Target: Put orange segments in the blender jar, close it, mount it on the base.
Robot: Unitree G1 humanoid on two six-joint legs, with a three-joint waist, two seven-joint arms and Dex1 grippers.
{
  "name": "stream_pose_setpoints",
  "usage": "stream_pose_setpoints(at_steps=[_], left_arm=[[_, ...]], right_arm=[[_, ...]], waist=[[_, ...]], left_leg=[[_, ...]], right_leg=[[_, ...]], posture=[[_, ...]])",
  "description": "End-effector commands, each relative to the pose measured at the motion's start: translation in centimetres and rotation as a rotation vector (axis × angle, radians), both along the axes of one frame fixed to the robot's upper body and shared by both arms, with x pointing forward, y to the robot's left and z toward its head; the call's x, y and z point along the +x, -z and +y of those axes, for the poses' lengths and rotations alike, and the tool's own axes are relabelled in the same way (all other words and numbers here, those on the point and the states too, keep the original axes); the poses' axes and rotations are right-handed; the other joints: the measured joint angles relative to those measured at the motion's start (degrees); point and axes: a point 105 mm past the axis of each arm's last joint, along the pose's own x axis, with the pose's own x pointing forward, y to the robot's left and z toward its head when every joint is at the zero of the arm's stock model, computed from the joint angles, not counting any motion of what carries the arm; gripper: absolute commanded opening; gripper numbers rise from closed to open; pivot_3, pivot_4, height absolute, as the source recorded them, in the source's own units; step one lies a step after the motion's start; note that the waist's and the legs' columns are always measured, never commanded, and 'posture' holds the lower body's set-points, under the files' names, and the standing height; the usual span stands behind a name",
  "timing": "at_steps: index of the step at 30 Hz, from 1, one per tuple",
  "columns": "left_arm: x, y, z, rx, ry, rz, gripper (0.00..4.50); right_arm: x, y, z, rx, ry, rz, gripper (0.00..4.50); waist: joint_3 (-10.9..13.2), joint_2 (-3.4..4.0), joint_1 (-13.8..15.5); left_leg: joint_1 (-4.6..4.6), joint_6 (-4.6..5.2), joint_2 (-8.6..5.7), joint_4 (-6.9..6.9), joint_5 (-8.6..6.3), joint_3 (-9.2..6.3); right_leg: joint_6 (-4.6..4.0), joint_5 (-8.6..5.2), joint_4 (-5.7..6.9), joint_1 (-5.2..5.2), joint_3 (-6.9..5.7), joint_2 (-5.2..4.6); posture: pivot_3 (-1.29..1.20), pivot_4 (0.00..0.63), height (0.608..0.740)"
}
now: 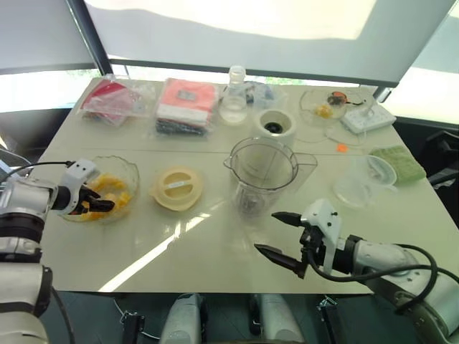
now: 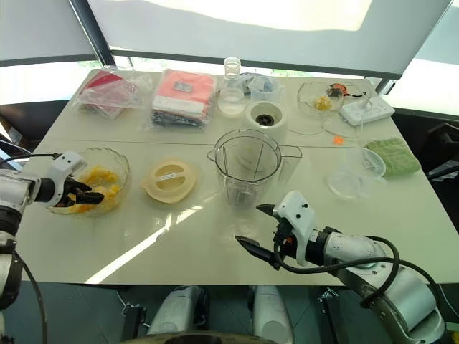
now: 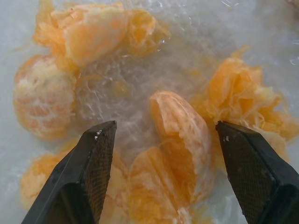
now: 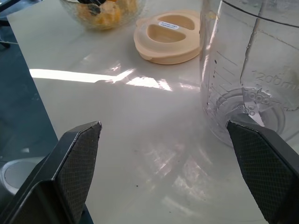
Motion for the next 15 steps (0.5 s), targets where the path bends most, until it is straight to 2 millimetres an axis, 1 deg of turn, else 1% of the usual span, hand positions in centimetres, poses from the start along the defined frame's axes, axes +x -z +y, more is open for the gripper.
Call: stream_pose_setpoints(at_steps=[1,4,5,6,7,9,10,11,13,14,15], left_arm=[[-0.2,1.4,0.4,0.045,-0.024,0.04,3.53],[-0.1,1.4,0.3,0.038,-0.017,0.042,2.71],[-0.1,1.4,0.3,0.035,-0.015,0.044,1.88],[-0.1,1.3,0.3,0.032,-0.013,0.044,1.69],[-0.1,1.3,0.2,0.025,-0.011,0.042,1.33],[-0.3,0.7,0.2,0.003,0.008,0.034,0.31],[-0.3,0.5,0.2,-0.004,0.013,0.033,0.31],[-0.3,-0.2,0.4,-0.011,0.014,0.013,0.31],[-0.1,-2.3,1.0,-0.03,0.019,-0.046,0.31],[0.0,-3.7,1.2,-0.042,0.027,-0.083,0.31],[0.0,-4.6,1.3,-0.051,0.033,-0.105,0.31]], right_arm=[[0.1,-0.9,0.2,0.009,-0.004,-0.052,4.5],[-0.1,-0.9,0.1,0.005,0.005,-0.053,4.5],[-0.1,-0.8,0.1,0.004,0.009,-0.053,4.5],[-0.1,-0.8,0.1,0.004,0.011,-0.052,4.5],[-0.1,-0.7,0.1,0.004,0.012,-0.051,4.5],[-0.2,-0.7,0.2,0.004,0.012,-0.047,4.5],[-0.2,-0.6,0.2,0.004,0.012,-0.047,4.5],[-0.2,-0.6,0.2,0.003,0.012,-0.046,4.5],[-0.1,-0.6,0.1,0.0,0.013,-0.046,4.5],[-0.1,-0.5,0.0,-0.002,0.013,-0.045,4.5],[0.0,-0.5,0.0,-0.003,0.013,-0.044,4.5]], waist=[[0.0,0.07,0.0],[-0.1,0.11,-0.1],[-0.1,0.11,-0.1],[-0.1,0.11,-0.1],[-0.1,0.11,-0.2],[-0.1,0.11,-0.3],[-0.1,0.11,-0.3],[-0.1,0.11,-0.3],[0.0,0.04,-0.4],[0.0,0.0,-0.4],[0.0,-0.02,-0.3]], left_leg=[[0.02,0.0,0.0,0.0,0.0,0.0],[0.06,0.0,0.0,0.0,0.0,0.0],[0.07,0.0,0.0,0.0,0.0,0.0],[0.07,0.0,0.01,0.0,0.0,0.0],[0.08,0.0,0.01,0.0,0.0,0.0],[0.08,0.0,0.01,0.0,0.0,0.0],[0.08,0.0,0.02,0.0,0.0,0.0],[0.08,0.0,0.02,0.0,0.0,0.0],[0.07,0.0,0.03,0.0,0.0,0.0],[0.03,0.0,0.04,0.0,0.0,0.0],[0.01,0.0,0.05,0.0,0.0,-0.01]], right_leg=[[0.0,0.0,0.01,0.02,0.0,0.0],[0.0,0.0,0.04,0.04,0.0,0.0],[0.0,0.0,0.06,0.05,0.0,0.0],[0.0,0.0,0.06,0.05,0.0,0.0],[0.0,0.0,0.07,0.04,0.0,0.0],[0.0,0.0,0.07,0.04,0.0,0.0],[0.0,0.0,0.07,0.04,0.0,0.01],[0.0,0.0,0.08,0.03,0.0,0.01],[0.0,0.0,0.08,0.02,0.0,0.01],[0.0,0.0,0.08,-0.03,0.0,0.03],[0.0,0.0,0.08,-0.05,0.0,0.04]], posture=[[0.0,0.15,0.74],[0.0,0.15,0.74],[0.0,0.15,0.74],[0.0,0.15,0.74],[0.0,0.15,0.74],[0.0,0.15,0.74],[0.0,0.15,0.74],[0.0,0.15,0.74],[0.0,0.15,0.74],[0.0,0.15,0.74],[0.0,0.15,0.74]])
